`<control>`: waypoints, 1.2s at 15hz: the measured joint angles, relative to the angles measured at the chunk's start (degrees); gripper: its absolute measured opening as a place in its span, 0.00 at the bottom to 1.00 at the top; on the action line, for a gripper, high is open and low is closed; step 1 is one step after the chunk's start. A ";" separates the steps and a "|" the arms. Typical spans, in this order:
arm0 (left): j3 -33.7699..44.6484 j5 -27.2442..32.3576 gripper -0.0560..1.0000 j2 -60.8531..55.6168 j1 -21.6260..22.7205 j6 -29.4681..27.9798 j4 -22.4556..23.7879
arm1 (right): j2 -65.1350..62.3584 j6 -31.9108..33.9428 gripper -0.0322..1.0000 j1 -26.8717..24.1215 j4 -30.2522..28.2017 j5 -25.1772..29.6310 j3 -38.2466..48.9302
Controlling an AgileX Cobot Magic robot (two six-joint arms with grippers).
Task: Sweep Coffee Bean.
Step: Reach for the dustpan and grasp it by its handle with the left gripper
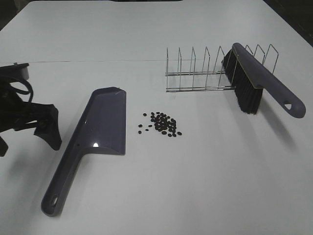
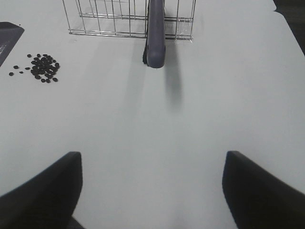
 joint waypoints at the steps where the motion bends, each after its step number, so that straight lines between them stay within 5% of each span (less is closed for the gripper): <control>1: -1.20 -0.06 0.95 1.55 -1.03 -0.63 0.00 | 0.00 0.00 0.75 0.00 0.00 0.00 0.00; 18: -9.91 -1.78 0.89 17.19 -9.97 -4.58 0.34 | 0.00 0.00 0.75 0.00 0.00 0.00 0.00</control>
